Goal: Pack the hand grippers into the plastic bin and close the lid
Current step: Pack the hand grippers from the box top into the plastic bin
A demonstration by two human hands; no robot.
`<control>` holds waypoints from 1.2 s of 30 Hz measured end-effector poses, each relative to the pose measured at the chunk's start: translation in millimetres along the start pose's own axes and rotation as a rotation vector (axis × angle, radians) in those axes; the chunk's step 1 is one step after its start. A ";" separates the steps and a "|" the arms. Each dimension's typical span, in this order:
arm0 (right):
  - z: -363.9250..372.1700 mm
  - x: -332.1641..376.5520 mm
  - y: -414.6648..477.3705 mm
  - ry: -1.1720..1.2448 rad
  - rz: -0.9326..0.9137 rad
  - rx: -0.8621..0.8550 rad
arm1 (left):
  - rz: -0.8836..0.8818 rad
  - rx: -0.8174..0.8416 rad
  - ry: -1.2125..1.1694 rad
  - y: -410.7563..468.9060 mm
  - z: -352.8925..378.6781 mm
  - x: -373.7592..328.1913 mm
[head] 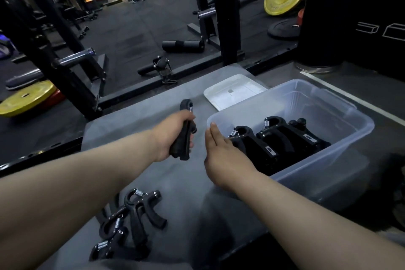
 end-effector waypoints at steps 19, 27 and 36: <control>-58.3 -71.9 26.3 1.128 0.646 0.123 | 0.244 -0.157 0.111 -42.0 80.9 -74.8; -56.5 -102.7 13.5 1.267 0.850 0.020 | 0.269 -0.092 0.321 -46.4 106.3 -51.6; -68.6 -158.4 23.6 0.485 0.591 0.101 | 0.252 0.033 0.527 -43.6 122.6 -22.8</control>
Point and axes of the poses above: each hand's wrist, its own y-axis towards the middle knuckle, its own z-axis out of the palm, x = y × z, the point moved 10 cm from there along y, towards the middle knuckle, and after that the axes turned 12 degrees about -x, right-handed, at the moved point
